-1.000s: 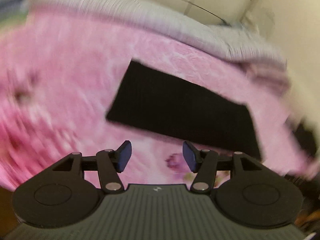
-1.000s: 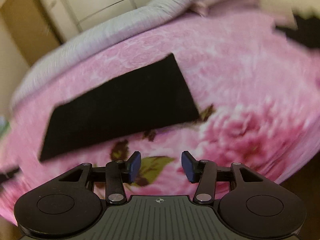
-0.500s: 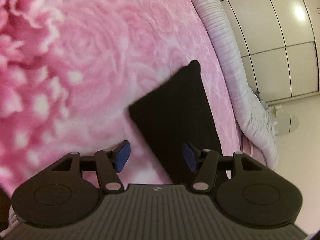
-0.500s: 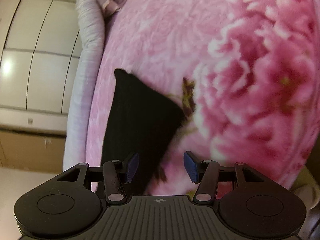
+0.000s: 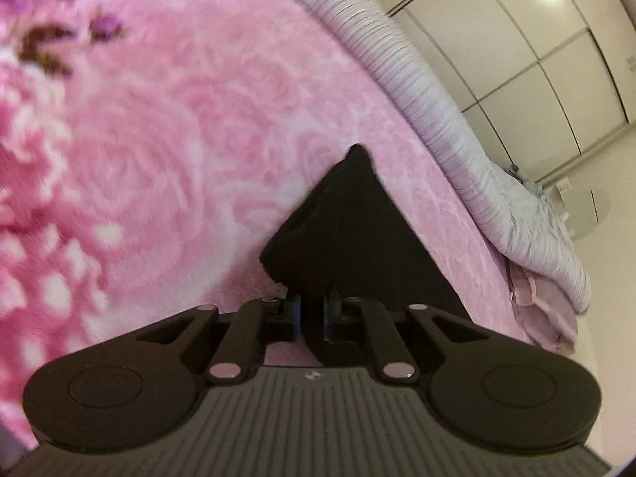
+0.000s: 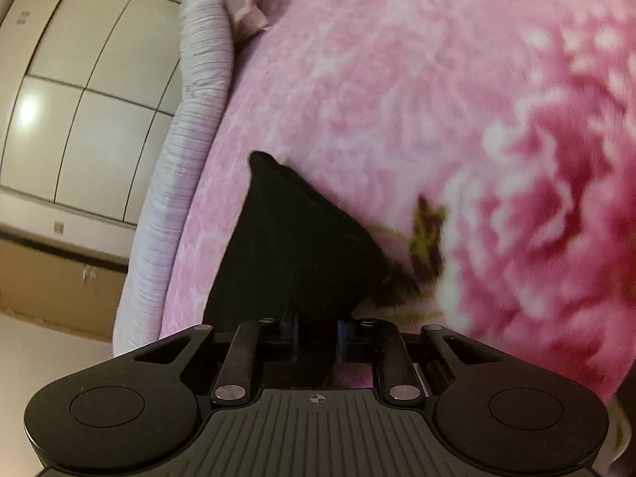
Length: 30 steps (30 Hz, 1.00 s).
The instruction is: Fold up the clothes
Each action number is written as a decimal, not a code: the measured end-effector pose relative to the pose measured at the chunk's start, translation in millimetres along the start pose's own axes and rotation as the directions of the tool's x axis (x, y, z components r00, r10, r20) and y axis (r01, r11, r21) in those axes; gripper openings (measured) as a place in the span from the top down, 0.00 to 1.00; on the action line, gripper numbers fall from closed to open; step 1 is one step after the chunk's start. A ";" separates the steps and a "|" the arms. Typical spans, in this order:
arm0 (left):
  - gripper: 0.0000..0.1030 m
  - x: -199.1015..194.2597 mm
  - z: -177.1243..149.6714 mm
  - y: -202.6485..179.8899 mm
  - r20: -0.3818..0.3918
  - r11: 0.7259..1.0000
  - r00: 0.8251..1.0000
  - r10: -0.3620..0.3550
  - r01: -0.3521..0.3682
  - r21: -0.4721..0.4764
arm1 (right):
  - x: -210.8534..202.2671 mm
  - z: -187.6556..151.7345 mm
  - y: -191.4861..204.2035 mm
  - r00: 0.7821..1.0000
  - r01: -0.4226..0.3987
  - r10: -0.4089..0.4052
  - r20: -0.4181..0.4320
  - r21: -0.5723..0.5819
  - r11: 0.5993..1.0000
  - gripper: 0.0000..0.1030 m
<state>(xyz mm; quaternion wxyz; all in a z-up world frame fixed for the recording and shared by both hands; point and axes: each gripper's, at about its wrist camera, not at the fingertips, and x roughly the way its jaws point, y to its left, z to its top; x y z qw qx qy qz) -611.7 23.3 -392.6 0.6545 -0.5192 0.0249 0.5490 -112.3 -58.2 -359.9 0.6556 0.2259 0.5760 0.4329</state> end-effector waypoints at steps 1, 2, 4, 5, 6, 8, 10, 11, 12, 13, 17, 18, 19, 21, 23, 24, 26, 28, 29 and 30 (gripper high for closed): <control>0.93 -7.4 -2.5 -3.6 0.000 1.000 1.000 -0.007 0.007 0.012 | -5.1 3.2 1.0 1.000 -0.001 0.001 0.003 -0.011 1.000 0.93; 0.93 -16.3 -6.2 -6.6 -0.003 0.999 1.000 -0.017 0.017 0.030 | -10.5 6.4 1.4 1.000 -0.004 0.004 0.004 -0.019 1.000 0.93; 0.93 -35.2 -15.2 -8.9 -0.015 0.997 0.999 -0.035 0.036 0.065 | -23.8 10.5 -0.9 1.000 0.000 0.000 -0.001 -0.039 0.999 0.93; 0.93 -44.5 -20.1 -8.5 -0.024 0.996 0.999 -0.043 0.044 0.075 | -31.8 11.2 -3.3 1.000 0.005 -0.006 -0.003 -0.050 0.999 0.93; 0.93 -50.8 -23.7 -8.0 -0.032 0.995 0.998 -0.046 0.049 0.085 | -39.8 10.3 -6.2 1.000 0.009 -0.010 -0.006 -0.056 0.998 0.93; 0.93 -59.2 -31.0 -5.7 -0.050 0.992 0.998 -0.038 0.044 0.118 | -55.1 5.7 -12.8 1.000 0.016 -0.017 -0.011 -0.067 0.998 0.93; 0.93 -63.5 -39.8 -1.7 -0.070 0.986 0.998 -0.010 0.021 0.168 | -65.4 -0.4 -22.4 1.000 0.025 -0.026 -0.018 -0.078 0.997 0.93; 0.92 -60.4 -43.1 2.3 -0.086 0.983 0.996 0.016 0.000 0.183 | -67.6 -2.8 -28.9 0.999 0.030 -0.032 -0.027 -0.074 0.997 0.92; 0.90 -57.4 -44.2 7.7 -0.103 0.985 0.994 0.028 -0.010 0.170 | -68.7 -4.4 -35.6 0.999 0.038 -0.040 -0.035 -0.063 0.997 0.92; 0.90 -54.7 -44.8 13.3 -0.119 0.988 0.992 0.035 -0.016 0.151 | -69.2 -5.8 -42.5 0.998 0.047 -0.049 -0.041 -0.050 0.998 0.89; 0.86 -61.5 -34.9 14.3 -0.119 0.988 0.993 0.024 -0.006 0.152 | -73.7 -1.8 -46.9 0.998 0.028 -0.029 -0.051 -0.013 1.000 0.78; 0.85 -64.1 -32.4 12.0 -0.117 0.985 0.993 0.026 -0.006 0.172 | -74.5 -0.9 -45.0 0.998 0.024 -0.026 -0.053 -0.028 0.999 0.76; 0.84 -67.0 -31.6 9.6 -0.115 0.981 0.993 0.040 -0.017 0.195 | -74.6 -0.5 -43.6 0.998 0.023 -0.025 -0.056 -0.037 0.999 0.75; 0.78 -73.0 -30.8 5.1 -0.111 0.970 0.991 0.074 -0.045 0.241 | -75.7 -1.1 -43.6 0.998 0.030 -0.032 -0.053 -0.032 0.999 0.74; 0.81 -83.6 -30.0 3.7 -0.052 0.945 0.988 0.145 -0.123 0.303 | -76.8 -1.6 -45.7 0.998 0.037 -0.038 -0.051 -0.019 0.999 0.71; 0.81 -89.9 -28.6 4.5 -0.017 0.932 0.985 0.172 -0.157 0.326 | -76.9 -1.7 -47.1 0.998 0.039 -0.040 -0.049 -0.015 0.999 0.70; 0.81 -100.4 -23.9 6.4 0.027 0.915 0.980 0.196 -0.193 0.354 | -77.3 -2.0 -49.9 0.998 0.043 -0.044 -0.046 -0.010 0.999 0.66; 0.81 -105.5 -17.9 5.1 0.008 0.929 0.988 0.151 -0.145 0.341 | -78.0 -2.9 -51.2 0.998 0.044 -0.045 -0.044 -0.011 0.999 0.64; 0.81 -103.5 -18.9 0.5 -0.010 0.930 0.992 0.128 -0.116 0.349 | -77.9 -3.2 -51.2 0.998 0.045 -0.045 -0.041 -0.011 0.999 0.64; 0.81 -100.6 -20.8 -5.0 -0.031 0.929 0.994 0.105 -0.087 0.361 | -77.2 -3.7 -50.7 0.998 0.045 -0.045 -0.040 -0.011 0.999 0.64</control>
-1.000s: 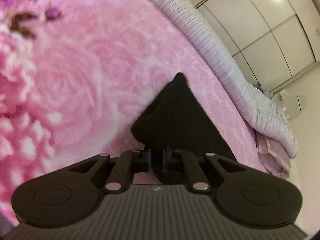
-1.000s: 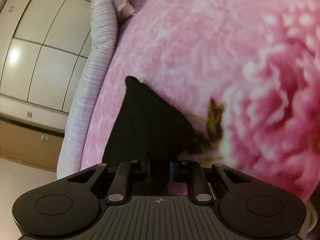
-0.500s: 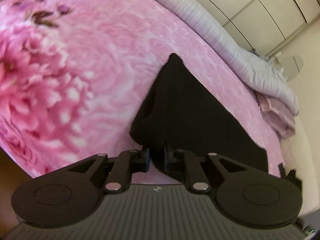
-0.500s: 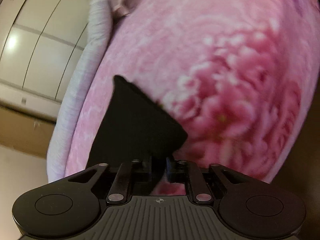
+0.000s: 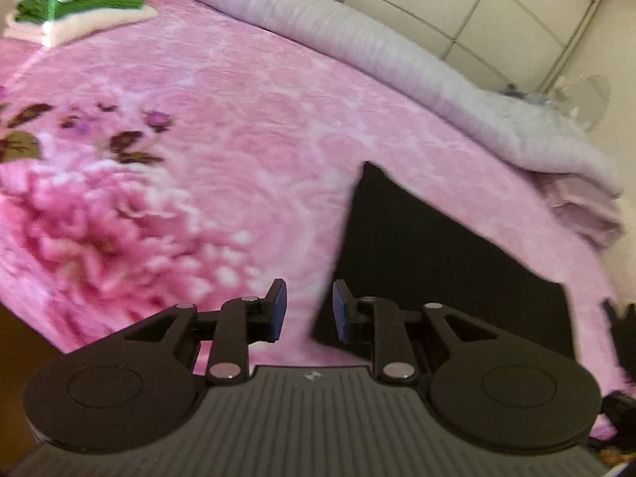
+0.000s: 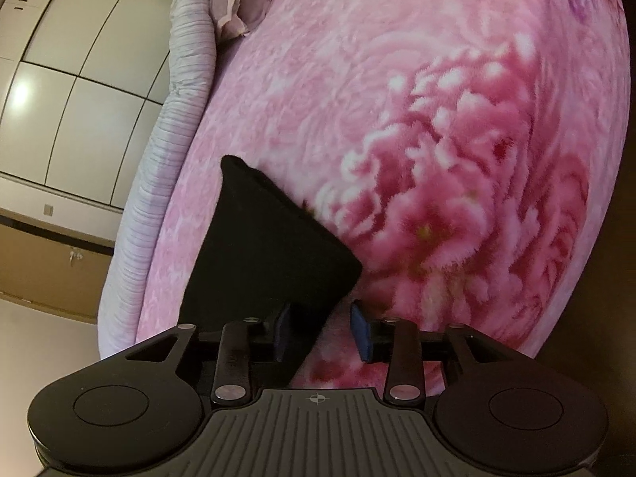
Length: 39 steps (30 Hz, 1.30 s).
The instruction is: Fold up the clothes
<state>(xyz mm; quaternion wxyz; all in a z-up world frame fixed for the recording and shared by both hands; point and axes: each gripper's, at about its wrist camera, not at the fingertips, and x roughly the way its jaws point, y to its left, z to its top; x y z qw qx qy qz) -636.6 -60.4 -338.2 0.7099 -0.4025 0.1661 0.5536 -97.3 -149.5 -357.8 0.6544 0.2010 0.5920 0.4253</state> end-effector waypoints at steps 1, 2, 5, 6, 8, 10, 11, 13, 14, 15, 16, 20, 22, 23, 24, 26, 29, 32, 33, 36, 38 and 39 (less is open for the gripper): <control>0.81 2.4 0.4 -6.0 -0.011 0.999 1.000 -0.029 0.029 0.013 | 0.9 -0.6 0.7 1.000 -0.001 0.001 0.000 0.002 1.000 0.64; 0.82 6.2 0.3 -12.6 -0.026 0.998 0.998 -0.056 0.057 0.030 | 1.9 -1.1 1.4 1.000 -0.002 0.002 0.001 0.003 1.000 0.64; 0.85 24.0 -5.2 -36.9 -0.101 0.986 0.985 -0.141 0.149 0.070 | 3.7 -2.7 4.8 1.000 -0.001 0.001 0.001 -0.008 1.000 0.64; 0.85 29.1 -7.2 -44.6 -0.122 0.981 0.979 -0.164 0.175 0.084 | 3.9 -3.0 5.3 1.000 0.001 -0.001 0.000 -0.014 1.000 0.63; 0.85 38.3 -11.5 -60.1 -0.160 0.967 0.965 -0.206 0.226 0.116 | 4.1 -3.3 5.7 1.000 0.005 -0.005 -0.003 -0.025 1.000 0.63; 0.86 46.9 -14.8 -73.9 -0.192 0.954 0.954 -0.231 0.261 0.147 | 2.8 -2.7 6.5 1.000 0.013 -0.013 0.000 -0.042 0.999 0.63; 0.86 52.1 -15.5 -79.1 -0.206 0.948 0.948 -0.244 0.278 0.153 | 2.1 -2.2 7.2 1.000 0.019 -0.019 0.003 -0.054 0.998 0.63; 0.86 59.9 -17.4 -91.5 -0.238 0.932 0.931 -0.278 0.322 0.169 | 1.0 -1.5 9.3 1.000 0.030 -0.029 0.009 -0.080 0.996 0.63; 0.86 63.8 -18.5 -98.7 -0.248 0.923 0.924 -0.291 0.339 0.180 | 0.6 -1.2 10.2 0.999 0.035 -0.034 0.011 -0.092 0.995 0.63; 0.86 67.8 -19.6 -106.2 -0.258 0.915 0.918 -0.303 0.356 0.191 | 0.1 -1.2 10.6 0.999 0.038 -0.037 0.011 -0.101 0.994 0.63; 0.86 71.8 -20.8 -113.6 -0.267 0.906 0.911 -0.314 0.372 0.202 | -0.4 -1.3 10.6 0.999 0.040 -0.039 0.010 -0.109 0.993 0.63; 0.86 90.3 -26.9 -137.6 -0.308 0.874 0.889 -0.338 0.418 0.247 | -1.5 -3.9 12.8 0.999 0.044 -0.043 0.010 -0.141 0.989 0.63; 0.86 104.0 -34.0 -145.2 -0.345 0.871 0.894 -0.288 0.394 0.293 | -1.3 -5.6 14.8 0.999 0.048 -0.047 0.010 -0.166 0.985 0.63; 0.87 110.7 -38.0 -147.3 -0.360 0.870 0.896 -0.259 0.379 0.316 | -1.0 -6.2 15.8 0.999 0.050 -0.049 0.011 -0.176 0.983 0.63; 0.88 114.0 -40.4 -149.0 -0.364 0.870 0.899 -0.242 0.368 0.329 | 0.1 -6.5 16.5 0.999 0.053 -0.052 0.011 -0.184 0.982 0.63; 0.89 113.1 -42.1 -151.4 -0.368 0.871 0.903 -0.221 0.353 0.343 | 1.5 -5.8 16.7 0.998 0.056 -0.056 0.007 -0.191 0.980 0.63; 0.89 104.9 -36.5 -151.0 -0.341 0.871 0.910 -0.237 0.354 0.341 | 2.2 -4.5 16.1 0.998 0.055 -0.056 0.003 -0.194 0.979 0.63; 0.90 97.2 -30.7 -150.5 -0.309 0.870 0.916 -0.256 0.357 0.339 | 2.8 -3.6 15.3 0.999 0.053 -0.054 0.000 -0.195 0.979 0.63; 0.90 99.1 -31.0 -150.8 -0.312 0.871 0.918 -0.245 0.350 0.345 | 2.9 -2.9 14.7 0.999 0.053 -0.054 -0.001 -0.194 0.980 0.63; 0.94 109.0 -37.3 -153.6 -0.320 0.864 0.927 -0.198 0.319 0.390 | 3.1 -1.7 14.7 0.999 0.052 -0.053 -0.001 -0.194 0.980 0.62; 0.95 114.0 -41.9 -155.6 -0.307 0.860 0.934 -0.184 0.304 0.411 | 4.9 -1.7 13.2 0.999 0.046 -0.047 -0.002 -0.185 0.982 0.61; 0.95 113.9 -40.5 -155.0 -0.310 0.865 0.933 -0.185 0.304 0.399 | 6.2 -1.6 12.1 0.999 0.042 -0.043 -0.001 -0.177 0.983 0.61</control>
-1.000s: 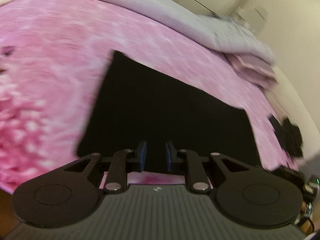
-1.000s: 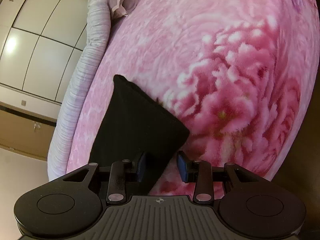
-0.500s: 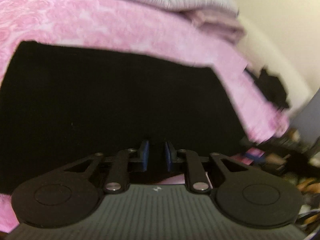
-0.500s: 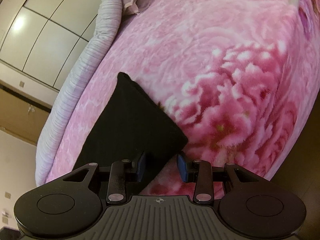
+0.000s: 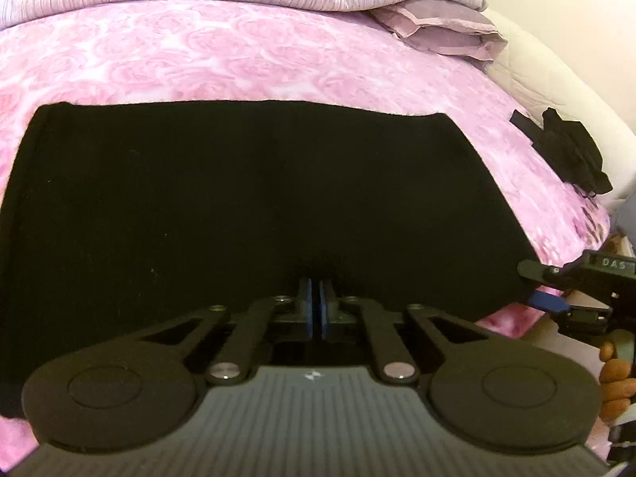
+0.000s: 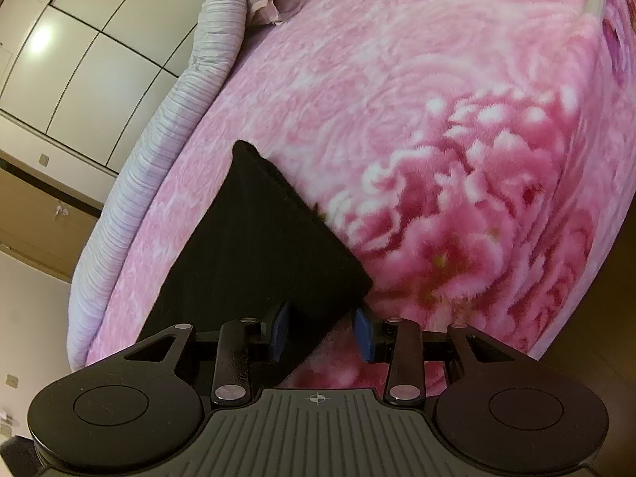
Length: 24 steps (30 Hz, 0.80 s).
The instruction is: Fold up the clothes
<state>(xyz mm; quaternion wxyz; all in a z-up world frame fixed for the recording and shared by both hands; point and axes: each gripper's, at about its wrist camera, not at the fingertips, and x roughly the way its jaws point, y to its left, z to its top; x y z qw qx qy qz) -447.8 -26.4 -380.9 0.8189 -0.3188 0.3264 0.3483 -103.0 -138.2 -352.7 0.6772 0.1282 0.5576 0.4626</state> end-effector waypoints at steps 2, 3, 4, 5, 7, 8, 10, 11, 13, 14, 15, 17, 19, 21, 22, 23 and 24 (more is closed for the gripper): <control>0.95 -4.9 3.2 4.4 -0.009 0.999 1.000 -0.015 0.014 -0.043 | 2.3 0.5 -1.6 1.000 -0.006 0.006 0.004 0.021 1.000 0.59; 0.95 -11.2 4.8 8.8 -0.002 0.996 0.999 -0.032 0.032 -0.079 | 3.0 0.7 -1.8 1.000 -0.011 0.010 0.006 0.030 0.999 0.59; 0.95 -18.9 5.3 13.9 0.016 0.994 0.999 -0.035 0.036 -0.103 | 3.4 0.7 -1.8 1.000 -0.015 0.015 0.009 0.034 0.999 0.58; 0.94 -26.8 5.5 19.1 0.036 0.992 0.999 -0.031 0.036 -0.123 | 3.7 0.7 -1.7 1.000 -0.019 0.018 0.012 0.037 0.999 0.58; 0.94 -42.8 4.3 32.2 0.071 0.987 0.997 -0.006 0.017 -0.163 | 5.4 0.3 -5.9 0.999 -0.040 0.039 0.020 0.071 0.997 0.59; 0.94 -51.0 2.4 41.0 0.083 0.983 0.996 0.021 -0.006 -0.182 | 6.4 1.2 -9.8 0.998 -0.053 0.052 0.020 0.106 0.993 0.62; 0.95 -64.0 -4.0 61.0 0.093 0.971 0.994 0.051 -0.028 -0.238 | 8.0 3.9 -14.9 0.998 -0.070 0.069 0.015 0.157 0.985 0.75; 0.95 -69.5 -7.7 71.9 0.093 0.963 0.994 0.058 -0.031 -0.269 | 8.7 5.6 -14.6 0.997 -0.073 0.073 0.009 0.163 0.984 0.84; 0.95 -80.1 -15.6 92.0 0.093 0.944 0.993 0.073 -0.038 -0.327 | 7.4 4.1 9.3 1.000 -0.004 0.004 0.016 0.008 1.000 0.90; 0.95 -85.2 -20.0 100.6 0.092 0.935 0.992 0.081 -0.044 -0.352 | 6.6 -0.8 31.1 0.998 0.063 -0.058 0.037 -0.134 0.989 0.91; 0.95 -90.5 -23.7 107.2 0.098 0.927 0.992 0.084 -0.042 -0.372 | 5.8 -5.6 52.8 0.991 0.131 -0.117 0.066 -0.273 0.953 0.92; 0.95 -99.6 -30.0 117.1 0.115 0.913 0.990 0.078 -0.025 -0.408 | 3.5 -23.5 99.2 0.967 0.254 -0.191 0.170 -0.542 0.802 0.92; 0.95 -105.9 -35.1 124.2 0.136 0.896 0.989 0.055 0.011 -0.443 | -1.9 -60.8 146.1 0.952 0.297 -0.120 0.281 -0.758 0.580 0.92; 0.95 -111.2 -40.0 131.7 0.155 0.879 0.987 0.032 0.046 -0.475 | -2.6 -94.5 175.4 0.960 0.266 -0.037 0.276 -0.869 0.418 0.92; 0.95 -112.4 -40.9 134.4 0.160 0.872 0.987 0.029 0.053 -0.486 | -1.2 -112.3 186.7 0.967 0.242 -0.003 0.257 -0.909 0.339 0.92; 0.95 -113.0 -41.3 136.6 0.164 0.867 0.986 0.029 0.057 -0.496 | 0.1 -130.1 198.1 0.972 0.219 0.030 0.234 -0.941 0.257 0.92; 0.95 -113.3 -42.2 139.3 0.164 0.863 0.986 0.030 0.057 -0.503 | 3.0 -148.3 206.0 0.977 0.192 0.054 0.205 -0.964 0.182 0.92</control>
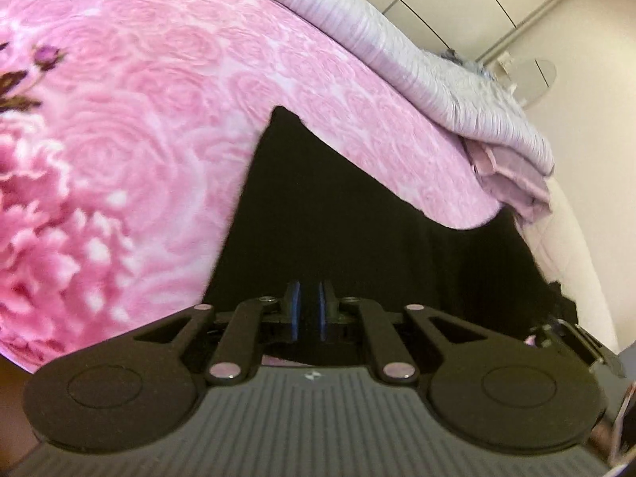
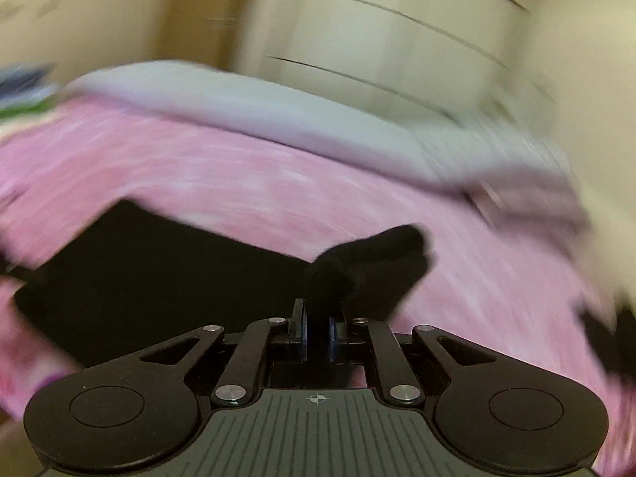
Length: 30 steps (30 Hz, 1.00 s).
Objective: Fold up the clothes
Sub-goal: 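Lower the skirt with the left gripper while the right gripper opens and withdraws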
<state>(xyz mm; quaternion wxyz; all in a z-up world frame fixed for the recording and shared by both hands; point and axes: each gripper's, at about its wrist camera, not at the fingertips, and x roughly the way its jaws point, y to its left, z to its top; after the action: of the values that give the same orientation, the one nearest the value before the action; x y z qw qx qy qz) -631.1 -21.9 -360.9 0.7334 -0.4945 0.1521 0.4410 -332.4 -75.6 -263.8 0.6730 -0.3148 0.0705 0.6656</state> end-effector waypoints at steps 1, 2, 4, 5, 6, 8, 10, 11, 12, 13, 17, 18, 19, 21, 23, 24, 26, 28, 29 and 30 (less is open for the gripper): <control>0.95 -1.1 0.9 2.9 0.000 1.000 1.000 0.002 -0.002 -0.008 | 0.7 1.7 16.7 0.999 -0.035 0.035 0.007 -0.055 0.998 0.92; 0.95 -1.9 0.9 5.9 -0.002 1.000 1.000 0.000 0.000 -0.017 | 3.3 1.6 31.1 0.997 -0.076 0.077 0.001 -0.099 0.992 0.92; 0.95 -1.9 -0.7 8.8 -0.008 0.999 1.000 -0.014 0.014 -0.042 | 11.1 -1.1 57.1 0.986 -0.167 0.164 -0.034 -0.170 0.971 0.90; 0.95 -2.0 -1.8 10.5 -0.010 0.998 1.000 -0.022 0.021 -0.055 | 16.8 -4.8 68.0 0.977 -0.213 0.201 -0.076 -0.202 0.956 0.88; 0.95 -2.0 -2.6 11.9 -0.012 0.998 1.000 -0.029 0.028 -0.064 | 23.0 -9.1 78.6 0.964 -0.258 0.234 -0.126 -0.234 0.938 0.87; 0.95 -2.0 -4.1 14.2 -0.015 0.996 0.999 -0.043 0.042 -0.081 | 27.3 -14.4 87.9 0.955 -0.288 0.253 -0.154 -0.280 0.916 0.66; 0.95 -0.8 -4.8 15.3 -0.020 0.993 0.998 -0.060 0.057 -0.098 | 20.6 -16.8 87.4 0.953 -0.301 0.273 -0.133 -0.299 0.906 0.52; 0.95 0.8 -4.5 14.8 -0.023 0.992 0.997 -0.070 0.067 -0.107 | 17.2 -18.0 87.2 0.951 -0.307 0.283 -0.122 -0.308 0.900 0.47; 0.95 2.5 -4.3 14.3 -0.026 0.990 0.996 -0.080 0.076 -0.115 | 11.2 -19.2 82.5 0.952 -0.307 0.291 -0.098 -0.310 0.900 0.46; 0.95 5.3 -3.7 12.6 -0.028 0.989 0.995 -0.092 0.088 -0.119 | 3.7 -20.0 76.2 0.955 -0.295 0.291 -0.060 -0.307 0.905 0.46; 0.79 20.9 2.0 1.2 -0.039 0.981 0.987 -0.153 0.147 -0.130 | -18.7 -16.4 36.5 0.964 -0.228 0.247 0.093 -0.177 0.957 0.45; 0.78 25.8 4.0 -1.5 -0.042 0.978 0.985 -0.168 0.161 -0.137 | -16.1 -13.3 22.2 0.970 -0.210 0.222 0.102 -0.116 0.971 0.45; 0.78 32.2 7.7 -3.9 -0.053 0.976 0.983 -0.176 0.167 -0.137 | -9.4 -10.1 8.3 0.975 -0.197 0.201 0.091 -0.056 0.979 0.44; 0.75 46.0 16.2 -8.5 -0.079 0.975 0.979 -0.188 0.176 -0.135 | 16.5 -3.1 -27.1 0.982 -0.186 0.187 0.000 0.107 0.977 0.44; 0.73 59.8 24.8 -13.1 -0.105 0.974 0.974 -0.199 0.185 -0.134 | 47.7 6.9 -56.6 0.972 -0.158 0.192 -0.138 0.224 0.962 0.44; 0.69 67.1 30.3 -16.7 -0.116 0.975 0.973 -0.200 0.186 -0.121 | 63.1 11.9 -70.4 0.958 -0.136 0.197 -0.207 0.274 0.952 0.44; 0.63 81.9 42.1 -24.9 -0.135 0.978 0.971 -0.198 0.188 -0.088 | 96.2 21.3 -87.3 0.911 -0.070 0.191 -0.366 0.319 0.945 0.44; 0.62 99.1 51.0 -28.5 -0.157 0.977 0.966 -0.206 0.194 -0.089 | 127.9 22.3 -102.9 0.858 -0.022 0.202 -0.472 0.359 0.933 0.44; 0.61 108.2 54.9 -29.1 -0.170 0.975 0.961 -0.216 0.202 -0.097 | 143.1 22.2 -111.0 0.830 0.002 0.209 -0.516 0.378 0.926 0.44; 0.60 117.2 58.8 -29.7 -0.183 0.972 0.957 -0.226 0.210 -0.104 | 156.9 20.0 -114.3 0.806 0.015 0.222 -0.549 0.394 0.919 0.44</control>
<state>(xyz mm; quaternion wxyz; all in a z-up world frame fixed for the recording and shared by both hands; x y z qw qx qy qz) -553.7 83.2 -393.3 0.7378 -0.5791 0.1486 0.3132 -215.2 78.0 -290.8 0.6282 -0.3629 0.4179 0.5468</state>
